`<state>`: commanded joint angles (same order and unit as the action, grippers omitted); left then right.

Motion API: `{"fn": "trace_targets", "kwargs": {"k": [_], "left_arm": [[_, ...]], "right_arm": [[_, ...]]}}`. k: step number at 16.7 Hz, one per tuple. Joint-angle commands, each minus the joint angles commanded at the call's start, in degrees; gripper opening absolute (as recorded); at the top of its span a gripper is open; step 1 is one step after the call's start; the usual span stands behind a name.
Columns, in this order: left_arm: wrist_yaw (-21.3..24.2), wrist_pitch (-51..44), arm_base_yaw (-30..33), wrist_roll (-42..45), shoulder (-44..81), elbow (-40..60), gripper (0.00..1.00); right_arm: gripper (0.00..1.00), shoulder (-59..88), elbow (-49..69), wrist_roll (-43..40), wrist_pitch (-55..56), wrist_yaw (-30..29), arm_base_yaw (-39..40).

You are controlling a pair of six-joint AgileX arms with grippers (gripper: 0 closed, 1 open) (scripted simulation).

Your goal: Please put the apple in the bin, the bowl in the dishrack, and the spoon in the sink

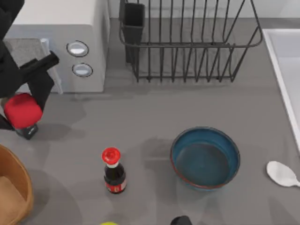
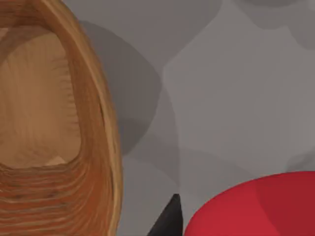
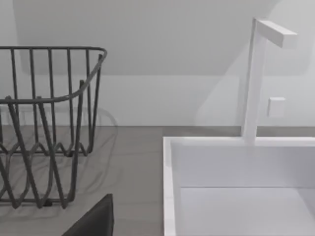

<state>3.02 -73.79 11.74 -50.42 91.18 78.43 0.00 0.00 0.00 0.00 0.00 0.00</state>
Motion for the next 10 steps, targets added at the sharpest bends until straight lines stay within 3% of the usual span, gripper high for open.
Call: {"fn": "trace_targets", "kwargs": {"k": [5, 10], "left_arm": [[1.23, -1.96, -9.95, -17.43, -9.89, -9.35, 0.0], [2.27, -2.94, -17.31, -25.01, -17.89, -15.2, 0.0]], "right_arm": [[1.0, 0.0, 0.0, 0.0, 0.0, 0.0, 0.0], [1.0, 0.0, 0.0, 0.0, 0.0, 0.0, 0.0]]}}
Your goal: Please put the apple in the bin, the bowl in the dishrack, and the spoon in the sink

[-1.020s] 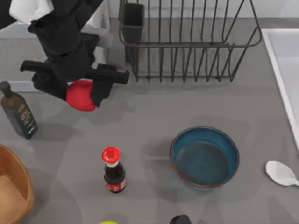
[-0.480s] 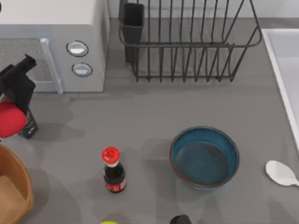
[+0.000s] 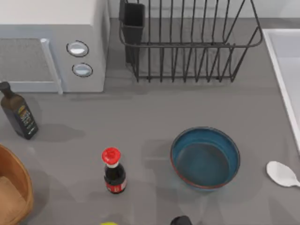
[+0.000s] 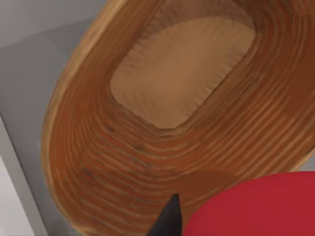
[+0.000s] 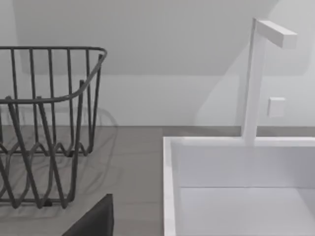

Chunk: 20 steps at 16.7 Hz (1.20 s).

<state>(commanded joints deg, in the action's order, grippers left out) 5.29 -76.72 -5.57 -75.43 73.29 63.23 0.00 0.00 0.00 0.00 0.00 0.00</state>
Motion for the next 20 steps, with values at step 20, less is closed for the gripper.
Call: {"fn": "trace_targets", "kwargs": {"k": [20], "left_arm": [[0.22, 16.23, -0.52, -2.91, -0.49, -15.76, 0.0]], "right_arm": [[1.0, 0.0, 0.0, 0.0, 0.0, 0.0, 0.0]]}}
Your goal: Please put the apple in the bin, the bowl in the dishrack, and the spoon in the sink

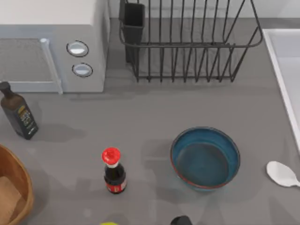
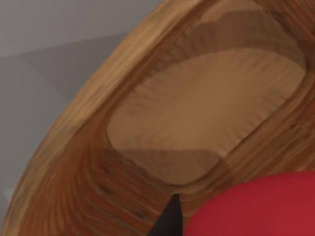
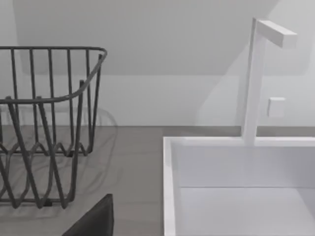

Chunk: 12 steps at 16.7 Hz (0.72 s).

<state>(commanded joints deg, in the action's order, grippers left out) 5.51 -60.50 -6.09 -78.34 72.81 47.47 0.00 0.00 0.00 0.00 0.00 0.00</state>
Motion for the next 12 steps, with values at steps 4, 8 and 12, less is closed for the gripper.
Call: {"fn": "trace_targets", "kwargs": {"k": [4, 8, 12], "left_arm": [[0.0, 0.16, 0.01, -0.02, 0.02, -0.14, 0.0], [0.0, 0.16, 0.01, -0.02, 0.02, -0.14, 0.3], [0.0, 0.16, 0.01, -0.02, 0.02, -0.14, 0.6]], "right_arm": [[1.0, 0.0, 0.0, 0.0, 0.0, 0.0, 0.0], [1.0, 0.0, 0.0, 0.0, 0.0, 0.0, 0.0], [1.0, 0.0, 0.0, 0.0, 0.0, 0.0, 0.0]]}}
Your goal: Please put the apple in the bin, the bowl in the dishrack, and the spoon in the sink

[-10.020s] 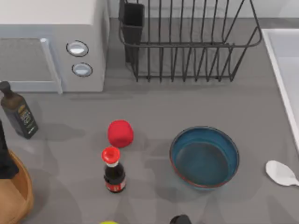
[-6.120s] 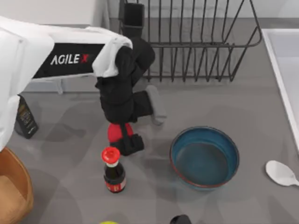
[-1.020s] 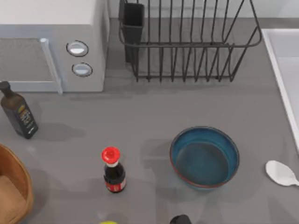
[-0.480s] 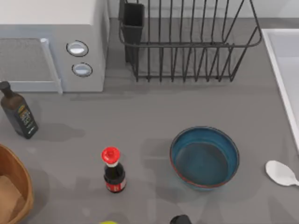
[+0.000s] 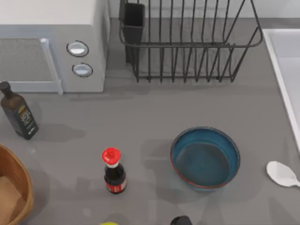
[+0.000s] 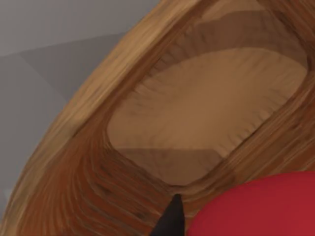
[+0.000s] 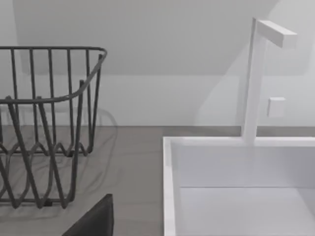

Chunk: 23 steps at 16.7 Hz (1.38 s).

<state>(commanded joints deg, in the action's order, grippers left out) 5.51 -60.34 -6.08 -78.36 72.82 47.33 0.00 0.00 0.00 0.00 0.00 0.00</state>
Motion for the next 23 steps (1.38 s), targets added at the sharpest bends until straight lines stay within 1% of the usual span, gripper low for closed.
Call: {"fn": "trace_targets", "kwargs": {"k": [5, 6, 16, 19, 23], "left_arm": [[0.0, 0.0, 0.0, 0.0, 0.0, 0.0, 0.98], [0.0, 0.0, 0.0, 0.0, 0.0, 0.0, 1.0], [-0.03, 0.67, 0.07, 0.67, -0.71, -0.47, 1.0], [-0.33, 5.63, 0.7, 5.88, -6.12, -4.57, 1.0], [-1.19, 15.46, 1.8, 18.23, -17.63, -12.77, 1.0]], "right_arm": [[1.0, 0.0, 0.0, 0.0, 0.0, 0.0, 0.0], [1.0, 0.0, 0.0, 0.0, 0.0, 0.0, 0.0], [1.0, 0.0, 0.0, 0.0, 0.0, 0.0, 0.0], [1.0, 0.0, 0.0, 0.0, 0.0, 0.0, 0.0], [1.0, 0.0, 0.0, 0.0, 0.0, 0.0, 0.0]]}}
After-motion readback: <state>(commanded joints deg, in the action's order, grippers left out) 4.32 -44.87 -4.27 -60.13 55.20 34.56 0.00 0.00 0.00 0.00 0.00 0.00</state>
